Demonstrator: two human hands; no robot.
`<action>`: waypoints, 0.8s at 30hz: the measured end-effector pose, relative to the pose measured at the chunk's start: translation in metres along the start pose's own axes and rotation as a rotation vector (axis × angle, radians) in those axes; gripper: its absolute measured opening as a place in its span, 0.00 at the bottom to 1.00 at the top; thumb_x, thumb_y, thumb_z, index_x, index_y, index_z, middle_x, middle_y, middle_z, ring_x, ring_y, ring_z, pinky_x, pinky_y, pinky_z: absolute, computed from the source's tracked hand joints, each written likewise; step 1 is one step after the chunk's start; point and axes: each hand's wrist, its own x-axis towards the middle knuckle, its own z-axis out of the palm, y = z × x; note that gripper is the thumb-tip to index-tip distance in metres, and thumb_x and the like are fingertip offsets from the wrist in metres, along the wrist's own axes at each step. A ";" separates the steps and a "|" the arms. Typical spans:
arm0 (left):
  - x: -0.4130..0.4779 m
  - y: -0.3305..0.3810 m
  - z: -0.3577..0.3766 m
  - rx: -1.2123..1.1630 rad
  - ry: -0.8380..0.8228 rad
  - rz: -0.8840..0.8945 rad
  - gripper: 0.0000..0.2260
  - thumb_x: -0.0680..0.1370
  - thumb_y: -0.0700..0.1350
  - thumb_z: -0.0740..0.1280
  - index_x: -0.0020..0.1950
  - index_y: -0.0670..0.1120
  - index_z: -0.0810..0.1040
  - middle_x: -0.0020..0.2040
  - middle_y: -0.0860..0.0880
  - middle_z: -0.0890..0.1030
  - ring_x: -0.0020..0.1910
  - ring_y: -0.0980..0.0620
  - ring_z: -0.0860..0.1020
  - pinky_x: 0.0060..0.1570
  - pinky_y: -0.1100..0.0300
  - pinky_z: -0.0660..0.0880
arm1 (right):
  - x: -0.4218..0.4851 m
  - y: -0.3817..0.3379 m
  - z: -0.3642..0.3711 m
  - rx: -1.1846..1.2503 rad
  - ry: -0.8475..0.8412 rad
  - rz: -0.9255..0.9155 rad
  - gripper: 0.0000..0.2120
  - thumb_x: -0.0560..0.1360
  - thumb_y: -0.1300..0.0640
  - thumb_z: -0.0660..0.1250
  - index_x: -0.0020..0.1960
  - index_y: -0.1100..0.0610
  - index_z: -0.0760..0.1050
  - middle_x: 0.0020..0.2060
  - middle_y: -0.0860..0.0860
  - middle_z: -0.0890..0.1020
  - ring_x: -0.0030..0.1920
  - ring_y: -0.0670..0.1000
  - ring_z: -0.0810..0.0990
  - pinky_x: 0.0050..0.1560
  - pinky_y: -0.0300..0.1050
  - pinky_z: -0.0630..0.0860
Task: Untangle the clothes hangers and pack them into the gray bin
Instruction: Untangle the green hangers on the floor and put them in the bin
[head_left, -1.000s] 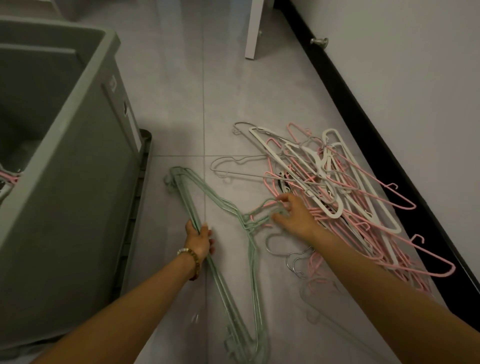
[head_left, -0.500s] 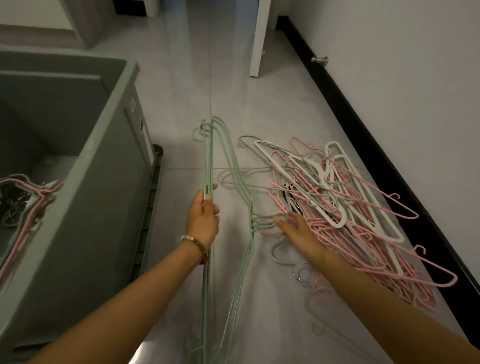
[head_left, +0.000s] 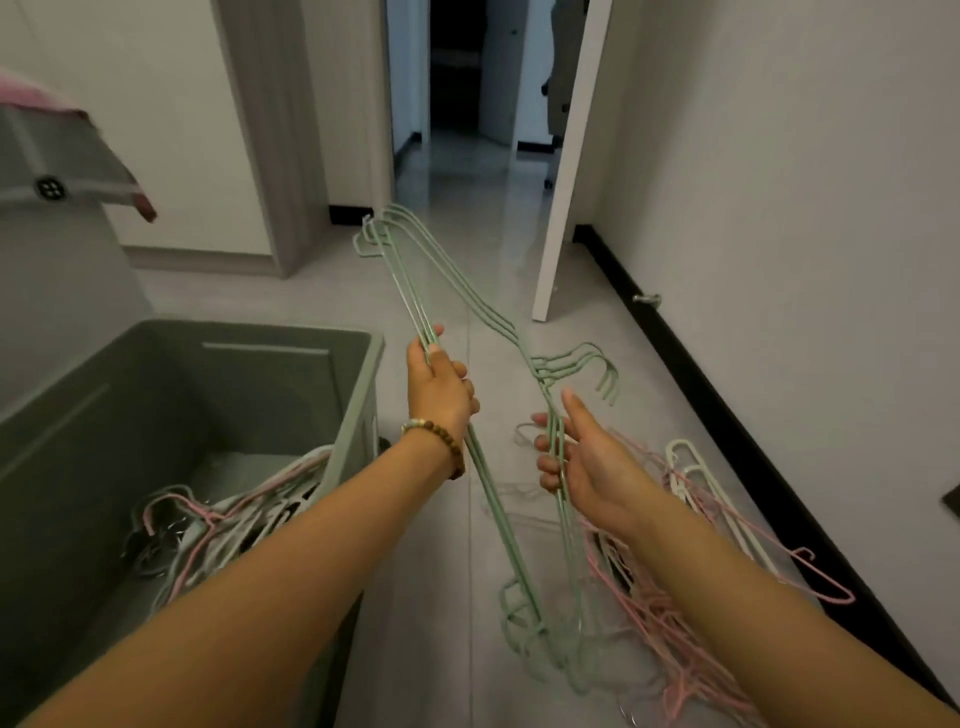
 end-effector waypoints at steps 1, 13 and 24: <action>-0.001 0.012 -0.003 -0.016 -0.015 -0.031 0.10 0.83 0.45 0.47 0.57 0.50 0.66 0.31 0.50 0.64 0.21 0.58 0.61 0.19 0.68 0.63 | -0.002 -0.013 0.015 -0.112 0.049 -0.037 0.22 0.77 0.38 0.56 0.51 0.57 0.72 0.29 0.50 0.68 0.23 0.45 0.63 0.20 0.36 0.61; 0.031 0.167 -0.115 1.517 -0.345 0.629 0.30 0.75 0.61 0.61 0.74 0.50 0.61 0.73 0.47 0.66 0.72 0.47 0.63 0.71 0.51 0.59 | -0.007 -0.103 0.125 -0.939 -0.238 -0.316 0.22 0.77 0.39 0.56 0.39 0.56 0.73 0.22 0.48 0.64 0.23 0.47 0.58 0.22 0.36 0.55; 0.041 0.161 -0.237 0.888 -0.409 -0.032 0.15 0.79 0.52 0.59 0.36 0.48 0.74 0.27 0.52 0.65 0.23 0.57 0.62 0.24 0.65 0.60 | 0.007 -0.064 0.232 -1.430 -0.187 -0.790 0.20 0.75 0.42 0.63 0.60 0.53 0.74 0.55 0.52 0.79 0.54 0.51 0.76 0.55 0.46 0.72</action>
